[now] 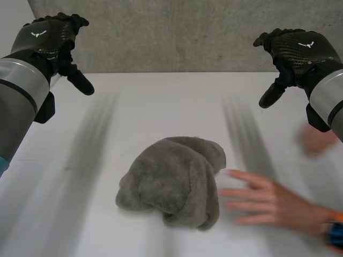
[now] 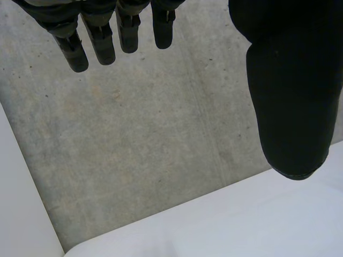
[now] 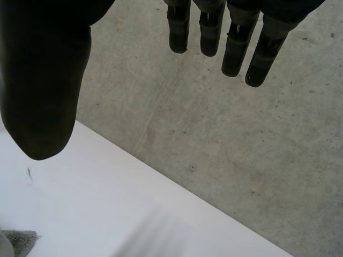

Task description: Fold the towel.

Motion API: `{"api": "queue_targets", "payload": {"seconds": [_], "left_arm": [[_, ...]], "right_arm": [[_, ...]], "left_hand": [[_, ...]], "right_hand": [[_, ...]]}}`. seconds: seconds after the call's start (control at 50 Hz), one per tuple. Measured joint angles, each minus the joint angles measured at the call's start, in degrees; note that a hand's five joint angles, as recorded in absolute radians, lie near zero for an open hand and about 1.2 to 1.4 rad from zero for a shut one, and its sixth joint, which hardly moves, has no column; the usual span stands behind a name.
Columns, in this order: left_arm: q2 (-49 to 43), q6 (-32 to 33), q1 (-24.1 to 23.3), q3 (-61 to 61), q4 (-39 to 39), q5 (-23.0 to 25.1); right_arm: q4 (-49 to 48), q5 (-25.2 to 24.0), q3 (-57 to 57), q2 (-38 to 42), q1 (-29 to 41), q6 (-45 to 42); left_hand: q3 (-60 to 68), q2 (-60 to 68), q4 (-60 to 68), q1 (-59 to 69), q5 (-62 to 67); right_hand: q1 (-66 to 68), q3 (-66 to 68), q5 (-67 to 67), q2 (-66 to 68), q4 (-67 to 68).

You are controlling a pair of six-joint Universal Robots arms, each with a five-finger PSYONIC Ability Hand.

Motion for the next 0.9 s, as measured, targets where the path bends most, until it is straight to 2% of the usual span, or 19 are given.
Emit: {"api": "queue_targets", "payload": {"seconds": [0.3, 0.42, 0.48, 0.54, 0.66, 0.78, 0.9], "left_arm": [[-0.42, 0.19, -0.58, -0.82, -0.25, 1.42], [-1.38, 0.36, -0.28, -2.12, -1.67, 3.31], [-1.68, 0.27, 0.42, -4.73, -2.45, 4.27], [-2.03, 0.10, 2.07, -9.41, -2.71, 5.47], [-2.96, -0.77, 5.61, -17.52, -0.99, 9.46], [-3.41, -3.12, 7.51, -24.04, 2.24, 14.86], [-3.38, -4.81, 7.51, -27.42, 4.31, 17.07]], "right_arm": [[0.51, -1.74, -0.42, 1.71, -0.21, -1.07], [3.04, -6.59, -0.38, 4.17, 0.25, -4.92], [5.46, -10.50, -0.25, 5.29, 1.72, -7.48], [7.96, -14.85, 0.07, 6.56, 4.50, -10.72], [9.36, -18.34, 0.39, 9.23, 9.86, -15.83], [9.03, -17.57, -0.99, 15.44, 15.49, -20.92], [7.93, -12.46, -3.31, 22.76, 17.87, -23.18]], "left_hand": [[0.00, 0.00, 0.00, 0.00, 0.00], [0.00, 0.00, 0.00, 0.00, 0.00], [0.00, 0.00, 0.00, 0.00, 0.00], [0.00, 0.00, 0.00, 0.00, 0.00], [0.00, 0.00, 0.00, 0.00, 0.00], [0.00, 0.00, 0.00, 0.00, 0.00], [0.00, 0.00, 0.00, 0.00, 0.00]], "right_hand": [[0.00, 0.00, 0.00, 0.00, 0.00], [0.00, 0.00, 0.00, 0.00, 0.00], [0.00, 0.00, 0.00, 0.00, 0.00], [0.00, 0.00, 0.00, 0.00, 0.00], [0.00, 0.00, 0.00, 0.00, 0.00], [0.00, 0.00, 0.00, 0.00, 0.00], [2.37, 1.62, 2.20, 1.58, 1.47]]}}
